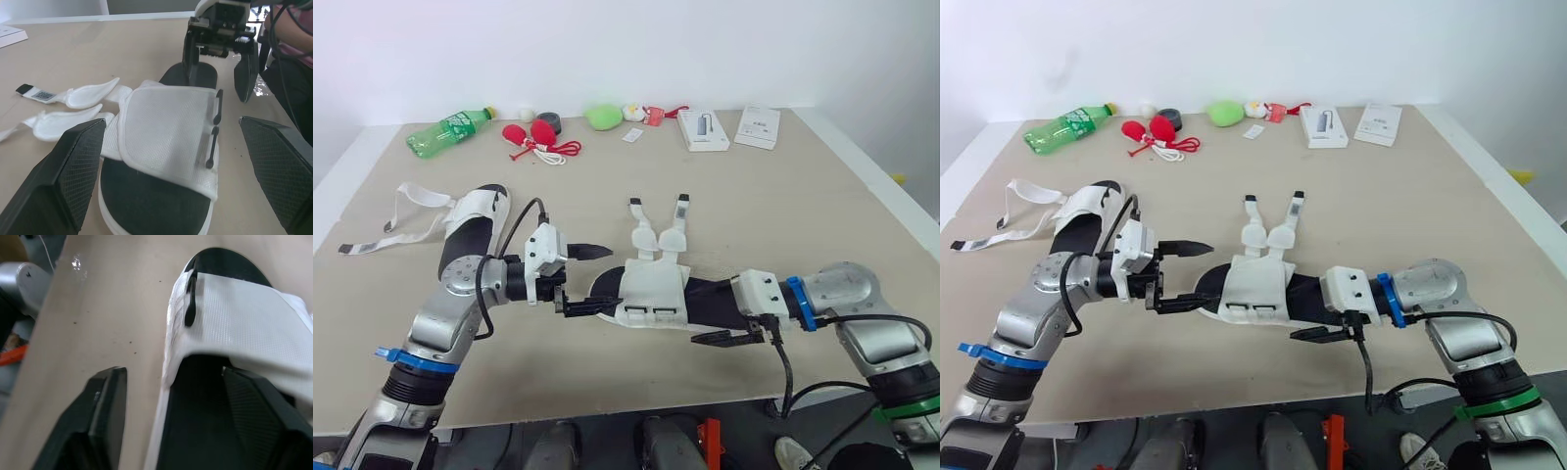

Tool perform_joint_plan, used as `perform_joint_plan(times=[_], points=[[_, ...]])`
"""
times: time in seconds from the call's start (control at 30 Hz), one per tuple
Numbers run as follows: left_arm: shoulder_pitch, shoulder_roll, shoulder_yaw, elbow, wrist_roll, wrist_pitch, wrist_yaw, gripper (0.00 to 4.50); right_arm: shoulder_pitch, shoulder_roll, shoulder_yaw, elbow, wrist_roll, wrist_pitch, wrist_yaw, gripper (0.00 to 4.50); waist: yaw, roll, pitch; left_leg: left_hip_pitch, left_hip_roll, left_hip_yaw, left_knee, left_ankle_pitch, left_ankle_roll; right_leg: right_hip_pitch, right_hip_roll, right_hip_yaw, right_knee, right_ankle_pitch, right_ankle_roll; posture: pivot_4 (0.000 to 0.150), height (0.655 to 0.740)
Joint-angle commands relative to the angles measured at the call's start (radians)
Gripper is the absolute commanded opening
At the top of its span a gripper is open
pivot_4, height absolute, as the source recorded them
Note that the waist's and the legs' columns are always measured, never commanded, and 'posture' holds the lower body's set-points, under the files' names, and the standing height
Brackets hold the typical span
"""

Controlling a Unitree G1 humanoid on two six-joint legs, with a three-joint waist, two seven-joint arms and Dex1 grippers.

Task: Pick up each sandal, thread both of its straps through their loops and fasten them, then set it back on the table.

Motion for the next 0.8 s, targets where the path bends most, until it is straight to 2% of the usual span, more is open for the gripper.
perform_joint_plan(times=[0.03, 0.17, 0.2, 0.27, 0.53, 0.6, 0.8], points=[[-0.008, 0.013, 0.006, -0.017, 0.011, -0.019, -0.001, 4.5, -0.008, -0.039, -0.1, -0.093, 0.169, 0.227, -0.028, 3.12, 0.0, 0.0, 0.0, 0.0, 0.0, 0.0, 0.0, 0.0, 0.0, 0.0, 0.0, 0.0, 0.0, 0.0, 0.0, 0.15, 0.74], [-0.021, 0.022, 0.007, 0.02, 0.009, -0.036, -0.047, 4.5, -0.07, -0.037, -0.173, -0.094, 0.289, 0.439, -0.113, 3.12, 0.0, 0.0, 0.0, 0.0, 0.001, 0.0, 0.0, 0.0, 0.0, 0.0, 0.001, 0.0, 0.0, 0.001, -0.001, 0.15, 0.74], [-0.025, 0.025, 0.002, 0.033, 0.015, -0.051, -0.064, 4.09, -0.094, -0.026, -0.181, -0.08, 0.303, 0.477, -0.144, 3.17, 0.0, 0.0, 0.0, 0.0, 0.001, 0.0, 0.001, 0.0, 0.0, 0.0, 0.001, -0.001, 0.0, 0.001, -0.002, 0.15, 0.74], [-0.034, 0.032, -0.007, 0.057, 0.025, -0.071, -0.096, 3.68, -0.143, 0.007, -0.194, -0.044, 0.316, 0.543, -0.223, 3.17, -0.001, 0.0, 0.0, 0.001, 0.002, 0.001, 0.001, 0.0, 0.0, 0.0, 0.002, -0.001, 0.0, 0.001, -0.002, 0.15, 0.74], [-0.104, 0.026, -0.054, 0.211, 0.116, -0.198, -0.154, 0.04, -0.33, 0.146, -0.24, 0.176, 0.354, 0.975, -0.571, 3.17, 0.004, 0.0, 0.0, -0.001, 0.002, 0.001, 0.0, 0.0, 0.0, -0.001, 0.002, 0.0, 0.0, 0.002, -0.003, 0.15, 0.74], [-0.115, 0.026, -0.077, 0.233, 0.138, -0.226, -0.175, 0.04, -0.382, 0.189, -0.266, 0.239, 0.367, 1.074, -0.635, 3.17, 0.006, 0.0, 0.0, -0.002, 0.001, 0.001, 0.0, 0.0, 0.0, -0.002, 0.001, 0.001, 0.0, 0.005, -0.008, 0.15, 0.74], [-0.16, 0.008, -0.104, 0.274, 0.162, -0.255, -0.2, 0.04, -0.54, 0.293, -0.351, 0.471, 0.348, 1.245, -0.78, 3.17, 0.006, 0.0, 0.0, -0.007, 0.0, 0.002, 0.0, 0.0, 0.0, -0.007, 0.002, 0.001, 0.0, 0.006, -0.009, 0.15, 0.74]])
